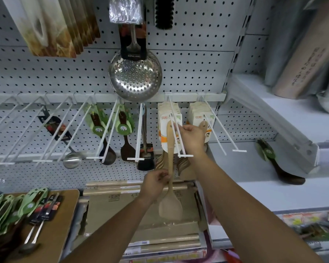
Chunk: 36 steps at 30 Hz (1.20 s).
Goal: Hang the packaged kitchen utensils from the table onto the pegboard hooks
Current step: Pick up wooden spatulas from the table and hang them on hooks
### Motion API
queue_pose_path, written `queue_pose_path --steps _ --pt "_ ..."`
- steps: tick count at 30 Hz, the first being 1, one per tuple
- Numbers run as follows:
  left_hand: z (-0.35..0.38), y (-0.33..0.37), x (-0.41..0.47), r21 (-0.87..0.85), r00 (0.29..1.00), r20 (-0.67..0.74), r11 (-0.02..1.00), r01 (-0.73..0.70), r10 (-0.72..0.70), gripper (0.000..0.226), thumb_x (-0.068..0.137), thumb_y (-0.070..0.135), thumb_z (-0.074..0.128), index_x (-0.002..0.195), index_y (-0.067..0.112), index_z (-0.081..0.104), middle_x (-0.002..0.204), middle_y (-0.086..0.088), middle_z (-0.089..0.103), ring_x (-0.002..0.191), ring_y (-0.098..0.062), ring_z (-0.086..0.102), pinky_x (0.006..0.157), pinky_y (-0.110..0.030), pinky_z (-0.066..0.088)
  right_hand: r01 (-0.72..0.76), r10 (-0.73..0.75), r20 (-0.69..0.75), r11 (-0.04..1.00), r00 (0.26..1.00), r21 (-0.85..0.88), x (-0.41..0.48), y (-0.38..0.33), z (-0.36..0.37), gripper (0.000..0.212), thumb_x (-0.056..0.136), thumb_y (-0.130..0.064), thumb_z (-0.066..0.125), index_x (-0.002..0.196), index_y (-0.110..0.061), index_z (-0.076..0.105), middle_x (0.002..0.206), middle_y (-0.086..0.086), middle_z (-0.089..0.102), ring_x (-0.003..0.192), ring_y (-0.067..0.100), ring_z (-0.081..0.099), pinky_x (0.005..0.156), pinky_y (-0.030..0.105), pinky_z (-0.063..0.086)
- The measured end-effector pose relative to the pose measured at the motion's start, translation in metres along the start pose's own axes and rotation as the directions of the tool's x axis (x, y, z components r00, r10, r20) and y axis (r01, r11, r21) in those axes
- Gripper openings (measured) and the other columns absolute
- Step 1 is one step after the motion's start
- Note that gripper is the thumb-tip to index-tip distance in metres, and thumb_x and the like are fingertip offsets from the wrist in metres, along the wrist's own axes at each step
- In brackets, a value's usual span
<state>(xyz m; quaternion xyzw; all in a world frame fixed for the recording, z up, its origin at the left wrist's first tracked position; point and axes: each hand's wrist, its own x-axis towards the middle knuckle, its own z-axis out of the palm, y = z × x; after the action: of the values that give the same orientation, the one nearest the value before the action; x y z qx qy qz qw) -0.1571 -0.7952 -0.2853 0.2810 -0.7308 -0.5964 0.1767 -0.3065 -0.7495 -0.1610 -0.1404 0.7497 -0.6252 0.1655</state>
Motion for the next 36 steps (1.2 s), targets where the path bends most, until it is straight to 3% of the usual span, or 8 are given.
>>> queue_pose_path --steps 3,7,11,19,21,24,31,36 --pt "-0.004 0.0 0.011 0.109 0.999 0.014 0.994 -0.031 0.03 0.011 0.088 0.011 0.07 0.092 0.019 0.076 0.084 0.009 0.074 0.08 -0.005 0.07 0.075 -0.02 0.055 -0.006 0.005 -0.014 0.999 1.0 -0.036 0.02 0.013 0.006 0.049 0.068 -0.065 0.079 0.069 -0.016 0.076 0.072 0.009 0.074 0.088 0.031 0.073 0.087 0.049 0.059" --pt "-0.011 -0.006 0.018 0.257 0.996 0.085 0.965 -0.043 0.022 0.018 0.088 0.006 0.066 0.095 0.018 0.076 0.089 0.009 0.072 0.086 -0.003 0.066 0.086 -0.023 0.051 -0.02 0.019 -0.006 0.992 1.0 -0.127 0.058 0.054 0.006 0.065 0.047 -0.096 0.065 0.076 -0.04 0.078 0.128 0.013 0.066 0.135 0.03 0.052 0.104 0.044 0.05" --pt "-0.022 -0.021 0.009 0.338 0.993 0.1 0.941 0.021 -0.058 0.023 0.091 0.018 0.067 0.113 0.014 0.073 0.105 0.002 0.073 0.095 -0.006 0.065 0.087 -0.019 0.051 -0.022 0.019 -0.014 0.973 1.0 -0.232 -0.003 0.016 -0.018 0.053 0.073 -0.069 0.072 0.086 -0.019 0.079 0.091 0.004 0.076 0.093 0.021 0.071 0.087 0.037 0.058" --pt "-0.077 -0.031 -0.043 0.704 0.993 -0.092 0.7 0.116 -0.073 0.049 0.096 0.051 0.048 0.133 0.021 0.059 0.132 -0.002 0.063 0.12 -0.02 0.059 0.097 -0.032 0.049 0.228 -0.073 0.253 0.711 0.965 -0.665 -0.057 0.061 -0.055 0.033 0.099 -0.048 0.051 0.097 -0.021 0.07 0.085 -0.002 0.067 0.086 0.02 0.066 0.073 0.03 0.049" --pt "-0.098 -0.023 -0.063 0.804 0.991 -0.132 0.583 0.117 -0.017 0.055 0.097 0.054 0.044 0.137 0.019 0.054 0.135 -0.004 0.06 0.122 -0.021 0.056 0.099 -0.034 0.048 0.362 -0.021 0.422 0.553 0.907 -0.751 -0.072 0.072 -0.045 0.033 0.1 -0.054 0.043 0.098 -0.027 0.062 0.087 -0.004 0.064 0.088 0.019 0.065 0.072 0.03 0.047" --pt "-0.134 -0.009 -0.108 0.903 0.977 -0.209 0.392 0.177 0.041 0.055 0.099 0.054 0.037 0.136 0.016 0.052 0.134 -0.006 0.059 0.122 -0.023 0.054 0.098 -0.036 0.043 0.619 -0.006 0.659 0.35 0.752 -0.703 -0.09 0.09 -0.015 0.077 0.092 -0.078 0.014 0.12 -0.024 0.061 0.123 0.002 0.064 0.115 0.022 0.059 0.096 0.035 0.047" --pt "-0.204 -0.01 -0.247 0.846 0.872 -0.488 0.231 0.481 -0.027 0.072 0.094 0.066 0.025 0.145 0.018 0.04 0.146 -0.006 0.047 0.133 -0.026 0.044 0.111 -0.038 0.033 0.874 -0.081 0.904 0.306 0.42 -0.378 -0.186 0.083 0.097 0.075 0.096 -0.065 0.041 0.157 -0.022 0.026 0.163 0.001 0.028 0.15 0.019 0.024 0.121 0.036 0.016" --pt "-0.254 -0.019 -0.348 0.681 0.706 -0.704 0.211 0.701 -0.074 0.072 0.09 0.071 0.033 0.137 0.019 0.048 0.139 -0.002 0.053 0.128 -0.025 0.048 0.104 -0.038 0.039 0.963 -0.114 0.984 0.251 0.134 -0.102 -0.28 0.069 0.174 0.075 0.093 -0.069 0.042 0.153 -0.025 0.032 0.16 0.003 0.036 0.147 0.021 0.032 0.121 0.042 0.024"
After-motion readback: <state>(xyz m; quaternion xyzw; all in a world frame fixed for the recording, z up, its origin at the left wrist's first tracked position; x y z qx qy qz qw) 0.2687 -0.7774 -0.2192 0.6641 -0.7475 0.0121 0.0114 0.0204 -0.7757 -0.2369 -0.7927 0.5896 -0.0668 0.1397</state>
